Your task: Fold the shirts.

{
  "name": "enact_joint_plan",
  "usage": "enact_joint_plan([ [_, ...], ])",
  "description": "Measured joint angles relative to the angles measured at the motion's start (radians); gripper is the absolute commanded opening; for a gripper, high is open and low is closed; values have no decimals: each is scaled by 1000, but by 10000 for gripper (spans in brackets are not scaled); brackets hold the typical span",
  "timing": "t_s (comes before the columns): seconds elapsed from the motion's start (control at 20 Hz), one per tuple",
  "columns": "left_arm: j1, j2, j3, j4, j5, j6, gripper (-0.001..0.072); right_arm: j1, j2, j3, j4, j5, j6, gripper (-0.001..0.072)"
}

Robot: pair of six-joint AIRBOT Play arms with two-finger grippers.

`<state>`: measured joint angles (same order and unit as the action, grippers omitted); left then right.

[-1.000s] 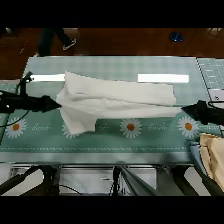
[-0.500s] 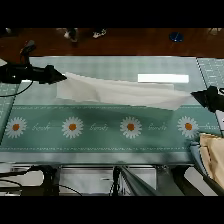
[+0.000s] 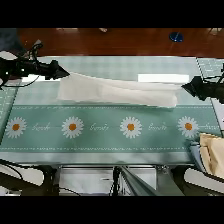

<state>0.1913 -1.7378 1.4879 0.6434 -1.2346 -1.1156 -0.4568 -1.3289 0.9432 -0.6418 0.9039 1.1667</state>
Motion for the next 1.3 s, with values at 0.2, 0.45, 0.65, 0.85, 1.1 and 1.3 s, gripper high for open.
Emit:
enact_joint_plan([
  [0.2, 0, -50, 16, 0, 28, -4, 24, 36, -62, 14, -8, -81, 12, 23],
  [0.45, 0, -109, 31, 0, 68, -5, 376, 47, -122, 18, 10, -114, 3, 202],
  [0.65, 10, -127, 56, -4, 114, -1, 462, 45, -130, 19, 52, -107, -47, 360],
  [0.85, 68, -113, 154, -8, 81, 5, 449, 30, -67, 24, 36, -93, -105, 491],
  [1.1, 122, -76, 215, -7, -46, 5, 368, 22, -78, 58, -143, -22, -49, 575],
  [1.3, 111, -64, 226, -6, -128, 2, 366, 20, -178, 66, -101, 7, -40, 576],
])
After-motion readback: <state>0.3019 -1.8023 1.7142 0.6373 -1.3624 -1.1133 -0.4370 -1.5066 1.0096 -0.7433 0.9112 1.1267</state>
